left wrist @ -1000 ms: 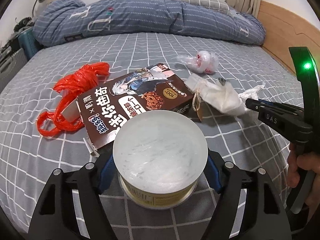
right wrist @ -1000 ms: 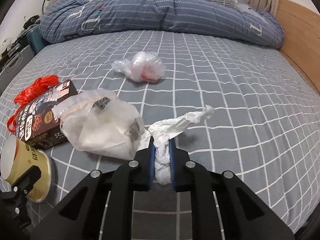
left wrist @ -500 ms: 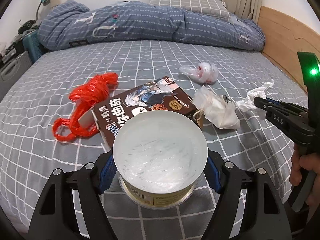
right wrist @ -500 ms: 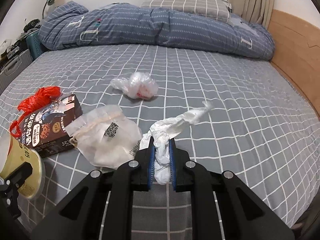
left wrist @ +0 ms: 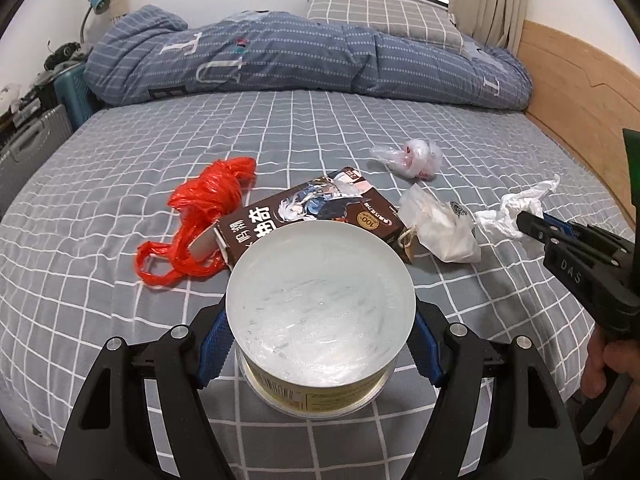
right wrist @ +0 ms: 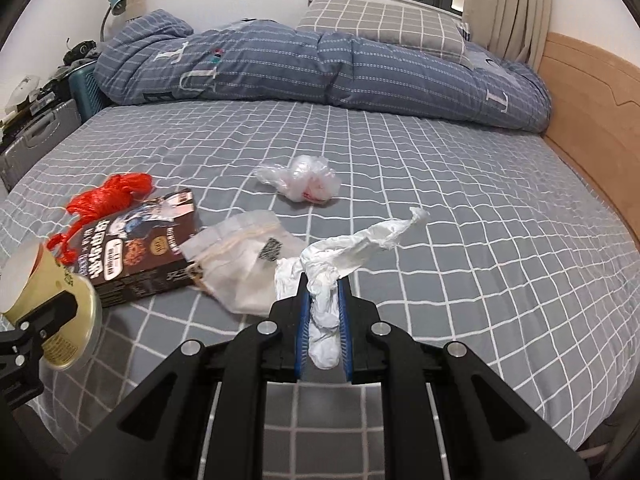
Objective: Collect trash
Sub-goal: 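Carry the yellow cup and white tissue with both grippers over the black bin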
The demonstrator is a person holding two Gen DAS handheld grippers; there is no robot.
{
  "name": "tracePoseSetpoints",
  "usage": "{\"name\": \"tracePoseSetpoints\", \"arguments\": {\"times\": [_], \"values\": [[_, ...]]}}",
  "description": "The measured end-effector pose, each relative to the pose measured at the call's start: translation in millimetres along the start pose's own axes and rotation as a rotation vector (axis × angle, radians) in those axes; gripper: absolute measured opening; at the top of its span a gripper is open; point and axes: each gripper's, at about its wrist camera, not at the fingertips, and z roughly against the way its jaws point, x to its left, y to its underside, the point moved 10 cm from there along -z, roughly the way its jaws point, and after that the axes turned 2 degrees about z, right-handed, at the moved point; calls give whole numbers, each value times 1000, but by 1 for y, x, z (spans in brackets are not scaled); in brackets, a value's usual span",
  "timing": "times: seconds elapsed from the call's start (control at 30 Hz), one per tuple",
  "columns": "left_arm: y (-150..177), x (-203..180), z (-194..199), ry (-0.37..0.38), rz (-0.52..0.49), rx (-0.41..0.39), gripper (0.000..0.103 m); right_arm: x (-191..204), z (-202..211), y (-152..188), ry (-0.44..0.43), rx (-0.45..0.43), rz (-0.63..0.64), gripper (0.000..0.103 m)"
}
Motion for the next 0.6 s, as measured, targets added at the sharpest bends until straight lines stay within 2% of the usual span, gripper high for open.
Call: {"name": "tracePoseSetpoints", "arguments": {"times": [0.27, 0.6], "values": [[6, 10, 13, -5, -4, -5, 72, 16, 27, 3, -22, -25, -9, 13], [37, 22, 35, 2, 13, 9, 72, 41, 49, 28, -68, -11, -21, 13]]}}
